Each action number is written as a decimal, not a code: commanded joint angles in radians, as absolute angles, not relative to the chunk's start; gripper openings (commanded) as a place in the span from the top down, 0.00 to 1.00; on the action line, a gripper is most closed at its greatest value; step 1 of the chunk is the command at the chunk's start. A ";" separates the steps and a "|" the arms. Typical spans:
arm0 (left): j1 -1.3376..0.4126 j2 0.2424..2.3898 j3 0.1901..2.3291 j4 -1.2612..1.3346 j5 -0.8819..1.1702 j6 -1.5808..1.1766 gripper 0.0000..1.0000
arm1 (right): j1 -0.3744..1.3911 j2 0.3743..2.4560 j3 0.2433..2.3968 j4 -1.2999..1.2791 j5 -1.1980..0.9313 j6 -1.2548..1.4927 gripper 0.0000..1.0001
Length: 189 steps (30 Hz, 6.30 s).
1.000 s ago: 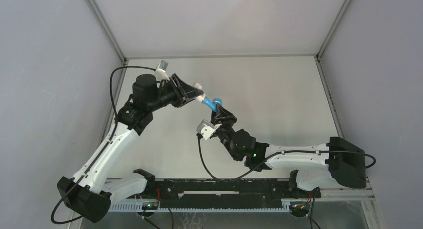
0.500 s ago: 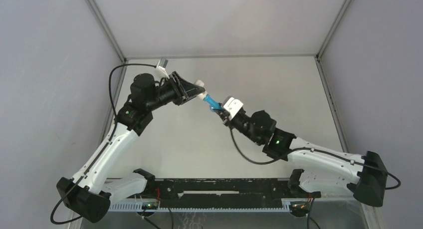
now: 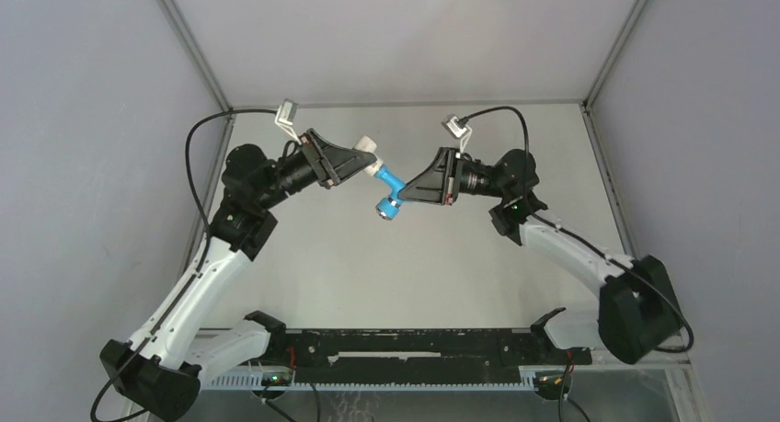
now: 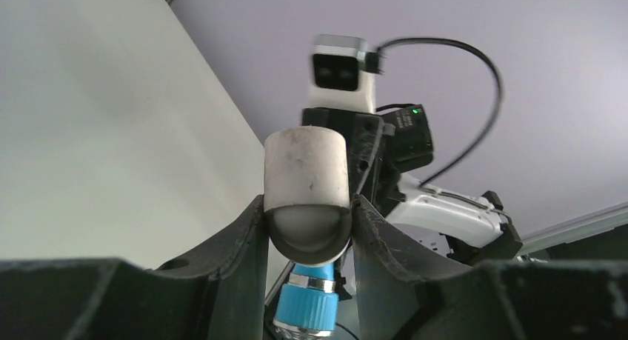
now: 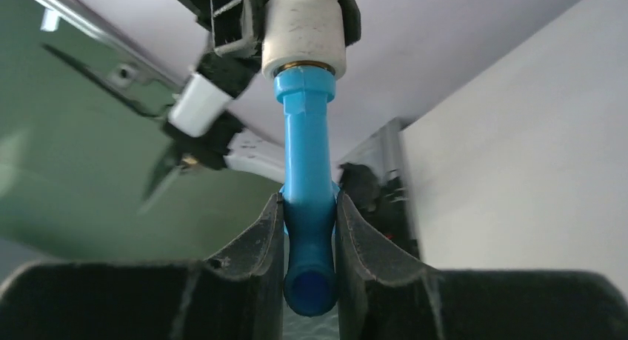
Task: Install the water faucets
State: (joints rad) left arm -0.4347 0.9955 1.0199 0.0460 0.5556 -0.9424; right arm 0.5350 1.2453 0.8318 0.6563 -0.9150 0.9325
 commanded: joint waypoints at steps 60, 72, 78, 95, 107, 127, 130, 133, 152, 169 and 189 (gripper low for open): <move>-0.430 0.930 1.164 -0.169 0.456 -0.885 1.00 | 1.318 1.504 0.723 1.447 0.626 -1.647 0.56; -0.430 0.909 1.132 -0.104 0.475 -0.846 1.00 | 1.060 1.026 0.879 0.335 -0.102 -0.238 0.76; -0.430 0.909 1.096 -0.020 0.500 -0.838 1.00 | 0.687 1.084 0.910 0.440 -0.792 0.579 0.75; -0.430 0.837 1.008 0.086 0.553 -0.690 1.00 | 0.525 1.504 0.874 1.060 -1.110 1.634 0.27; -0.428 0.962 1.208 -0.284 0.393 -0.757 1.00 | 0.543 1.055 0.933 -0.121 -0.470 0.607 0.00; -0.428 1.020 1.224 -0.347 0.273 -0.864 1.00 | 1.309 1.159 0.784 0.553 0.587 -0.634 0.00; -0.428 1.014 1.224 -0.348 0.273 -0.864 1.00 | 1.291 1.214 0.807 0.572 0.603 -0.583 0.04; -0.428 1.012 1.224 -0.348 0.281 -0.864 1.00 | 1.271 1.269 0.825 0.592 0.622 -0.558 0.16; -0.428 0.989 1.182 -0.258 0.349 -0.862 1.00 | 1.093 1.204 0.868 0.337 0.103 -0.106 1.00; -0.447 0.951 0.999 0.217 0.584 -0.895 1.00 | 0.589 1.497 0.866 1.508 -1.125 1.663 0.99; -0.446 0.943 1.121 -0.039 0.393 -0.860 1.00 | 0.673 0.952 0.925 -0.172 -0.223 0.182 0.00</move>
